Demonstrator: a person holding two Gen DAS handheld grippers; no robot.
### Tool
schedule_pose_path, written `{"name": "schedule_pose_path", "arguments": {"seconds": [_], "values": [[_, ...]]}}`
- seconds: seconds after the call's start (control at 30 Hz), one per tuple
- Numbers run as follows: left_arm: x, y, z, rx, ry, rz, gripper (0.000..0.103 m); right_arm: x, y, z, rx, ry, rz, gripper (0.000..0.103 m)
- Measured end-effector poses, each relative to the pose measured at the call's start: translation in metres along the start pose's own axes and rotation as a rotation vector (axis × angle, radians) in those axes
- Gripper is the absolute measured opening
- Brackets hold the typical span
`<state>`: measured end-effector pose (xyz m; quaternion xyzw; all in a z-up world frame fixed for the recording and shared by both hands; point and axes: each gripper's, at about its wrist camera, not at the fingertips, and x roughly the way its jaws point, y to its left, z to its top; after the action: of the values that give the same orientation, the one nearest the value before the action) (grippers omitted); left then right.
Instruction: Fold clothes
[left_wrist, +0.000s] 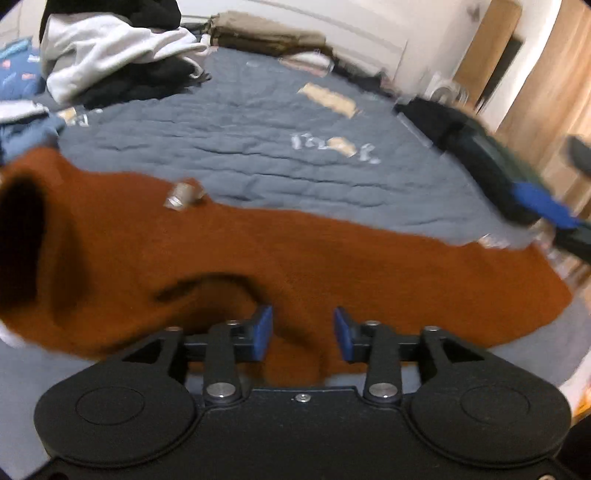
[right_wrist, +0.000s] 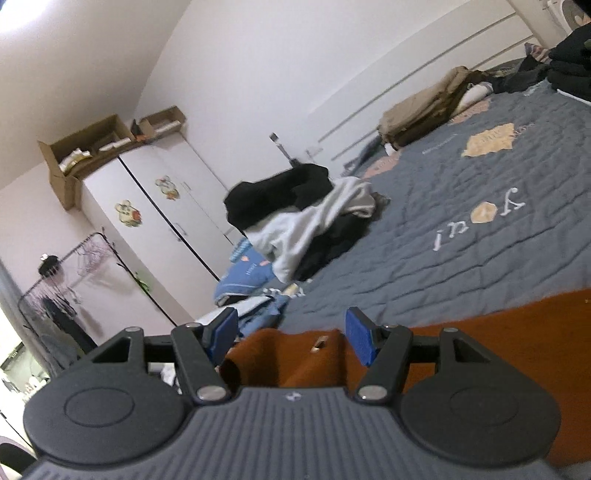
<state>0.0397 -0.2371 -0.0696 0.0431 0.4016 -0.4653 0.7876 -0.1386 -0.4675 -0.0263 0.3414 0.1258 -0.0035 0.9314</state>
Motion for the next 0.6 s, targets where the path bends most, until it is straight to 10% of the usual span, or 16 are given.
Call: {"name": "schedule_pose_path", "arguments": {"seconds": [0.6], "values": [[-0.062,0.044,0.017,-0.116,-0.225,0.13,0.053,0.093,0.009,-0.048,-0.401,0.273,-0.16,0.064]]}}
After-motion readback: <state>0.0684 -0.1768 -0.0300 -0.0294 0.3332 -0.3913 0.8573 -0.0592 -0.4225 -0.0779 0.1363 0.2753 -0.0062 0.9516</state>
